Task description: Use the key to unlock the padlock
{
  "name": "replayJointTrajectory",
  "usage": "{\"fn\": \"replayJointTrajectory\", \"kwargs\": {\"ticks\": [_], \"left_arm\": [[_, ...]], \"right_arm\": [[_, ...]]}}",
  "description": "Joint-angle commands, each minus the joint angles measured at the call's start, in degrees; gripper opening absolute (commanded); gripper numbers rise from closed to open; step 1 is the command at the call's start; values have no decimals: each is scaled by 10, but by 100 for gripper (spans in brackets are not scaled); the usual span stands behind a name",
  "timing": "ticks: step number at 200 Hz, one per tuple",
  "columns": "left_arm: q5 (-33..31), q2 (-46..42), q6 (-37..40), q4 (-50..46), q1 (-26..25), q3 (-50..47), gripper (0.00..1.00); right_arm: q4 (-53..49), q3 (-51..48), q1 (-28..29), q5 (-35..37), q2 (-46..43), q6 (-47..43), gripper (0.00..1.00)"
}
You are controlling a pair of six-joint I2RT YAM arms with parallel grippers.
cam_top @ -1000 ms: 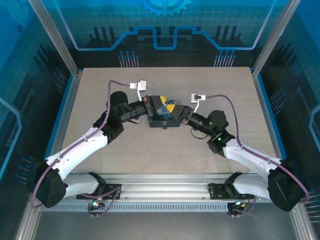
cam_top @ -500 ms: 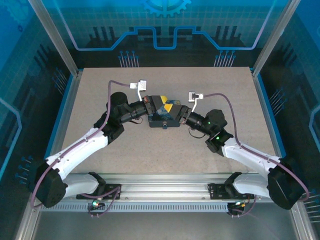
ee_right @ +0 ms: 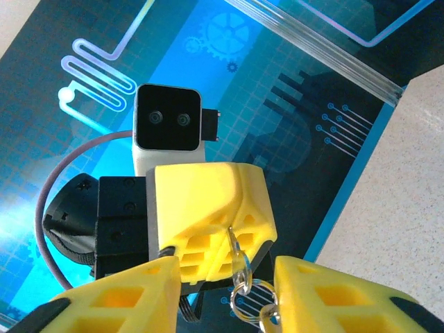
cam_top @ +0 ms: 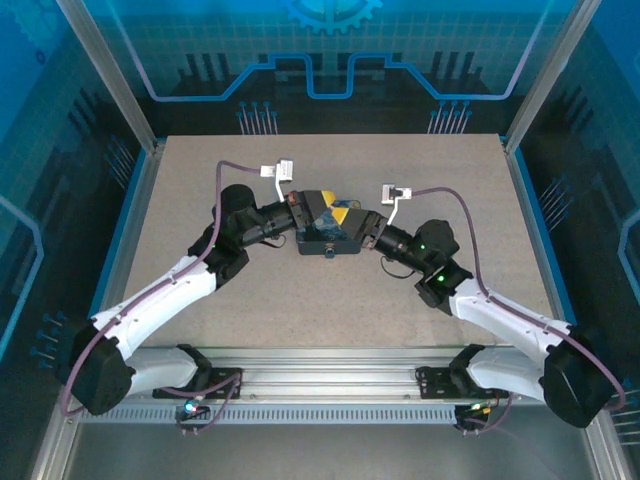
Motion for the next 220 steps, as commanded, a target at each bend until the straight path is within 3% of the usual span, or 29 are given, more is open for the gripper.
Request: {"fn": "replayJointTrajectory", "kwargs": {"ticks": [1,18,53,114,142,163,185,220], "left_arm": [[-3,-5,1,16,-4,0,0],[-2,-3,1,16,-6,1,0],[-3,-1,0,18,-9,3,0],[-7,-6,5,16,-9,6,0],[-5,-8,7,16,-9,5,0],[-7,-12,10,11,-8,5,0],[-4,-11,9,9,-9,6,0],[-3,-10,4,14,-9,5,0]], "right_arm": [[-11,18,-1,7,-14,-13,48],[-19,25,-1,5,-15,-17,44],[-20,25,-2,5,-10,-15,26],[-15,10,-5,4,-10,-9,4],[-25,8,-6,5,-17,-14,6],[-44,4,-6,13,-26,-15,23],[-45,0,-8,15,-36,-18,12],[-47,5,-7,10,-37,-22,5]]}}
